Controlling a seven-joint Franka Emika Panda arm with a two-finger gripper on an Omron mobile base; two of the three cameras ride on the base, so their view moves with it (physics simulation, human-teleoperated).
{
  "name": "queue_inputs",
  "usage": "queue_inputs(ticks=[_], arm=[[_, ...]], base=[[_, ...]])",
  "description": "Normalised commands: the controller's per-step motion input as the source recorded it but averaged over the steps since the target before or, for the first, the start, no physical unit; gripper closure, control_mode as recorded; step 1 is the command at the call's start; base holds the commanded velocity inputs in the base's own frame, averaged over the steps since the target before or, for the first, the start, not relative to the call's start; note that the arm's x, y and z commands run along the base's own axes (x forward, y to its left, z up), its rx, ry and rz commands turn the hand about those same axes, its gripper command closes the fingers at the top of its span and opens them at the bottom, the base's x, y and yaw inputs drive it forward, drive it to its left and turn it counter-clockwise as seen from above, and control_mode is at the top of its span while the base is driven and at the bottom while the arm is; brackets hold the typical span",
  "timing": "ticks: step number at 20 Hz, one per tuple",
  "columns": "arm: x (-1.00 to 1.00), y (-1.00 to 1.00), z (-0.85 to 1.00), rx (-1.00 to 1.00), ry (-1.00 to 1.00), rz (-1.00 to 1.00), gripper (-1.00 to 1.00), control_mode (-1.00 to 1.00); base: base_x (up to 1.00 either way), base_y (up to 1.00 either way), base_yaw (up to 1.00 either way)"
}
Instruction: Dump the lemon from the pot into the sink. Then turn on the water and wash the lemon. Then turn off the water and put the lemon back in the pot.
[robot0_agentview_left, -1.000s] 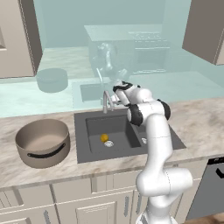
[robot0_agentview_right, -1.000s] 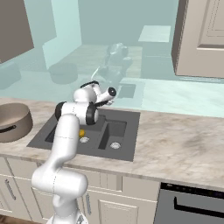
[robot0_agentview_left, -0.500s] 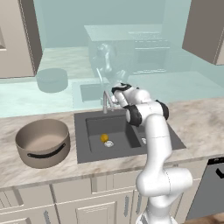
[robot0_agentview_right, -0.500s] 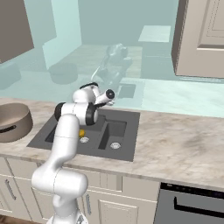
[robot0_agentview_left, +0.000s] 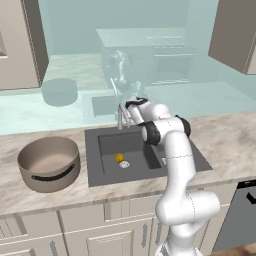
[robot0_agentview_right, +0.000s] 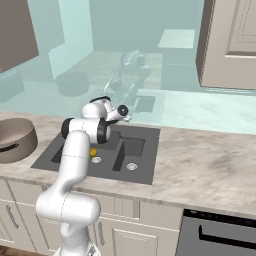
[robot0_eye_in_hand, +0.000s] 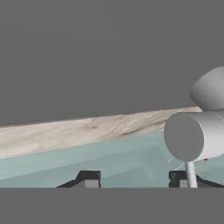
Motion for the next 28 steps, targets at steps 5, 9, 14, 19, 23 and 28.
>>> queue_inputs(ticks=[5, 9, 14, 19, 23, 28], arm=[[0.49, -0.05, -0.14, 0.0, 0.22, -0.1, 1.0, -1.0], [0.35, -0.3, -0.05, 0.0, 0.26, -0.09, 1.0, -1.0], [0.23, -0.43, 0.0, 0.02, 0.3, -0.08, 1.0, -1.0], [0.15, -0.47, -0.02, 0.02, 0.33, -0.08, 1.0, -1.0], [0.12, -0.38, -0.01, 0.04, 0.3, -0.07, -1.0, -1.0], [0.03, -0.2, 0.13, 0.11, 0.17, -0.04, -1.0, -1.0]], base=[[0.0, 0.0, 0.0], [0.0, 0.0, 0.0], [0.0, 0.0, 0.0], [0.0, 0.0, 0.0], [0.0, 0.0, 0.0], [0.0, 0.0, 0.0]])
